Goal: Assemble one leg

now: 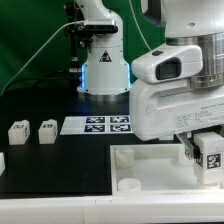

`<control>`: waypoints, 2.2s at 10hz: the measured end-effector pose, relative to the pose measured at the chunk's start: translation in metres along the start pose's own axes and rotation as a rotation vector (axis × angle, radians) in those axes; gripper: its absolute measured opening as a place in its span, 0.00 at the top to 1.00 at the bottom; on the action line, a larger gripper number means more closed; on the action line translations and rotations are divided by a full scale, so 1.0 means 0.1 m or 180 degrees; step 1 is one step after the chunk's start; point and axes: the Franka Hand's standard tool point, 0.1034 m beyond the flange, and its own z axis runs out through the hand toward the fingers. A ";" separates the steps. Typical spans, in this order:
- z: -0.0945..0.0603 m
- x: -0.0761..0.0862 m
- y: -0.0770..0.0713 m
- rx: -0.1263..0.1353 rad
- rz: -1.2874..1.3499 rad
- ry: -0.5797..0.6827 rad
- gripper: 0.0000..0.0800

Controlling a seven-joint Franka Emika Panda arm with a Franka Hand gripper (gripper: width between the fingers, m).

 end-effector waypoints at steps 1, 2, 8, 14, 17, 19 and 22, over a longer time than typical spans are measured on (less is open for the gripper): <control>0.00 0.00 0.00 0.0050 0.0524 0.0005 0.64; 0.00 0.01 0.00 0.0076 0.0907 0.0016 0.63; 0.00 0.03 0.02 0.0411 0.3314 0.0008 0.63; 0.04 0.03 -0.01 0.0838 0.5546 0.0144 0.63; 0.05 0.01 -0.02 0.0807 0.5292 0.0153 0.31; 0.06 -0.04 -0.07 0.0657 0.4842 -0.0001 0.22; 0.00 -0.02 -0.12 0.0247 0.3322 -0.0140 0.19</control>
Offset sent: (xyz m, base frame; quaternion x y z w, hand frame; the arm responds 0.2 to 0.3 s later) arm 0.0016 0.0030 -0.0161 0.1600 -0.0069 0.4411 0.8831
